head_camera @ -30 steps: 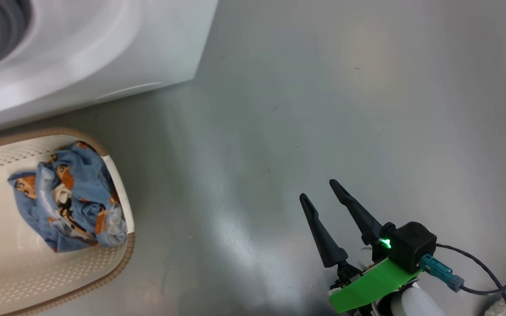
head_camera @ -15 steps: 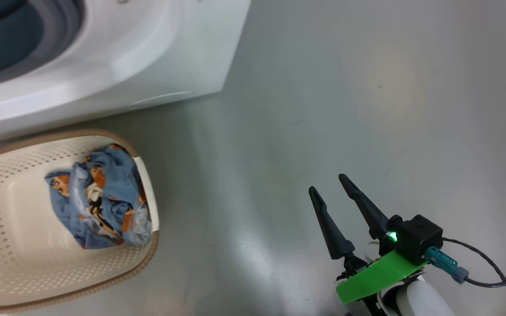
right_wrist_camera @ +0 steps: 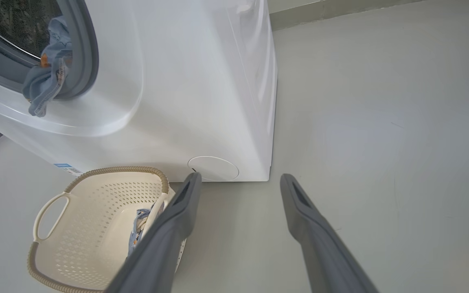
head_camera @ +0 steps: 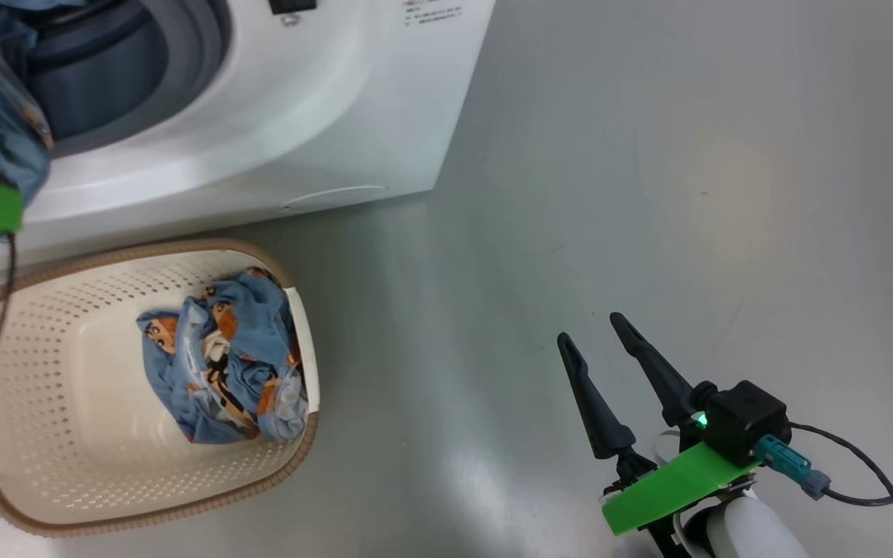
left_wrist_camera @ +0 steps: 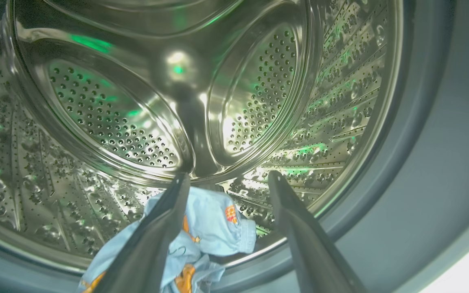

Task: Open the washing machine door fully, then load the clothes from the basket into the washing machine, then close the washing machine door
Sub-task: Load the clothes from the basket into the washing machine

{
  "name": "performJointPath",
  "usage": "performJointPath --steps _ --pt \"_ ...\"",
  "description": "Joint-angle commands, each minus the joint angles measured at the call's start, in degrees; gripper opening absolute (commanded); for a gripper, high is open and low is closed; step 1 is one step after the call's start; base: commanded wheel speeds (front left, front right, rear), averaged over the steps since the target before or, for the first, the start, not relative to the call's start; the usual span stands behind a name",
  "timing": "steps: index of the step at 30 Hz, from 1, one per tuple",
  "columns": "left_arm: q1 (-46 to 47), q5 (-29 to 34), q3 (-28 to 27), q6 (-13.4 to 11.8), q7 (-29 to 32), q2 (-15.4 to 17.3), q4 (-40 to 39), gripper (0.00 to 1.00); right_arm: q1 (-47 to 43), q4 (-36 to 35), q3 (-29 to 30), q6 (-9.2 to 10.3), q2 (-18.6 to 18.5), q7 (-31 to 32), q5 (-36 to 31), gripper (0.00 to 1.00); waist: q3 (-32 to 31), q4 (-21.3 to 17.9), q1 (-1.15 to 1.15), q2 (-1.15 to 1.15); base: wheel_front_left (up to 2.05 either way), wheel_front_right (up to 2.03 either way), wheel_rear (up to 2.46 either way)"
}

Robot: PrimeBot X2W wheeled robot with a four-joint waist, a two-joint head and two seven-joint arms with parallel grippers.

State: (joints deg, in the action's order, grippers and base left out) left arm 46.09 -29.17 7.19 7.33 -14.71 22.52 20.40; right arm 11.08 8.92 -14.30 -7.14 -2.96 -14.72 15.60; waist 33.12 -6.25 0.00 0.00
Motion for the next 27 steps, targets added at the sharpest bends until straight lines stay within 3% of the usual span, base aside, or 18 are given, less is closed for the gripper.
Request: performJointPath --steps 1,9,27 --pt "-1.9 0.9 -2.6 0.2 -0.3 2.3 -2.2 1.00 -0.5 -0.9 -1.4 -0.35 0.1 -0.3 -1.0 1.00 -0.6 0.5 0.00 0.00 0.00 0.00 0.00" --pt "-12.1 4.7 -5.7 0.2 -0.3 0.0 -8.6 1.00 -0.8 -0.4 -1.1 -0.35 0.1 -0.3 -1.1 1.00 -2.1 1.0 0.00 0.00 0.00 0.00 0.00" --pt "-25.3 7.5 -13.8 0.2 -0.3 -5.7 -13.1 1.00 -1.2 0.4 -1.5 -0.35 0.1 -0.3 -1.3 1.00 -4.8 1.6 0.00 0.00 0.00 0.00 0.00"
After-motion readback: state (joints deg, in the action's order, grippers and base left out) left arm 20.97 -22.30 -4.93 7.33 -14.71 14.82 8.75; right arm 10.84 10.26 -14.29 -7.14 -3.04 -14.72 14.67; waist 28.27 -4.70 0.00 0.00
